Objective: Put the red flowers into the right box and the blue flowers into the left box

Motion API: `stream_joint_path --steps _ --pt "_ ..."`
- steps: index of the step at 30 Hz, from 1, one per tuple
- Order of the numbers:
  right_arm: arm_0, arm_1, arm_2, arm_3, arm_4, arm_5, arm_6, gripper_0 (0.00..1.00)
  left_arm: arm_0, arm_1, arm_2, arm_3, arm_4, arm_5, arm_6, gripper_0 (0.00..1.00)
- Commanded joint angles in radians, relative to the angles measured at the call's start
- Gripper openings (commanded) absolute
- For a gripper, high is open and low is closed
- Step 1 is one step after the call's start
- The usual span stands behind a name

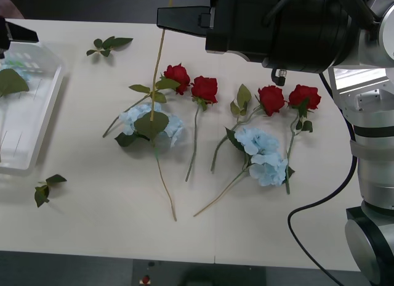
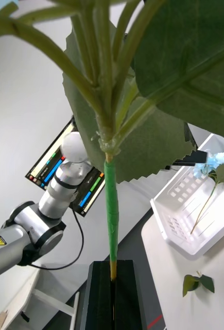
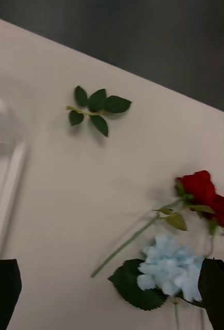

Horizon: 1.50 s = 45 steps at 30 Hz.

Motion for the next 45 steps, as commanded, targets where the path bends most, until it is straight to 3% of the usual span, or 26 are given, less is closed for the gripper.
stream_joint_path --steps 1,5,17,24,29,34,35,36,38,39,45 --pt "-0.024 0.009 0.002 -0.019 -0.003 -0.005 0.025 0.0 0.118 -0.028 0.095 -0.159 0.17 0.011 -0.016 1.0" --pt "-0.024 0.009 0.002 -0.019 -0.003 -0.005 0.025 0.0 0.169 -0.065 0.125 -0.306 0.282 0.001 -0.013 1.0" --pt "-0.024 0.009 0.002 -0.019 -0.003 -0.005 0.025 0.0 0.157 -0.197 0.124 -0.559 0.515 0.003 0.001 1.0" --pt "-0.024 0.009 0.002 -0.019 -0.003 -0.005 0.025 0.0 0.091 -0.261 0.079 -0.599 0.544 0.003 0.01 1.0" --pt "-0.024 0.009 0.002 -0.019 -0.003 -0.005 0.025 0.0 0.002 -0.358 -0.039 -0.564 0.394 -0.008 0.009 1.0" --pt "-0.024 0.009 0.002 -0.019 -0.003 -0.005 0.025 0.0 -0.028 -0.39 -0.097 -0.541 0.328 -0.019 -0.002 1.0" --pt "-0.024 0.009 0.002 -0.019 -0.003 -0.005 0.025 0.0 -0.028 -0.385 -0.099 -0.541 0.329 -0.019 -0.004 0.73" --pt "-0.024 0.009 0.002 -0.019 -0.003 -0.005 0.025 0.0 -0.028 -0.381 -0.099 -0.541 0.334 -0.019 -0.004 0.57" --pt "-0.024 0.009 0.002 -0.019 -0.003 -0.005 0.025 0.0 -0.026 -0.364 -0.099 -0.542 0.351 -0.019 -0.005 0.05" --pt "-0.024 0.009 0.002 -0.019 -0.003 -0.005 0.025 0.0 -0.026 -0.355 -0.103 -0.541 0.362 -0.017 -0.005 0.0" --pt "-0.024 0.009 0.002 -0.019 -0.003 -0.005 0.025 0.0 -0.028 -0.31 -0.106 -0.541 0.417 -0.017 -0.017 0.0"
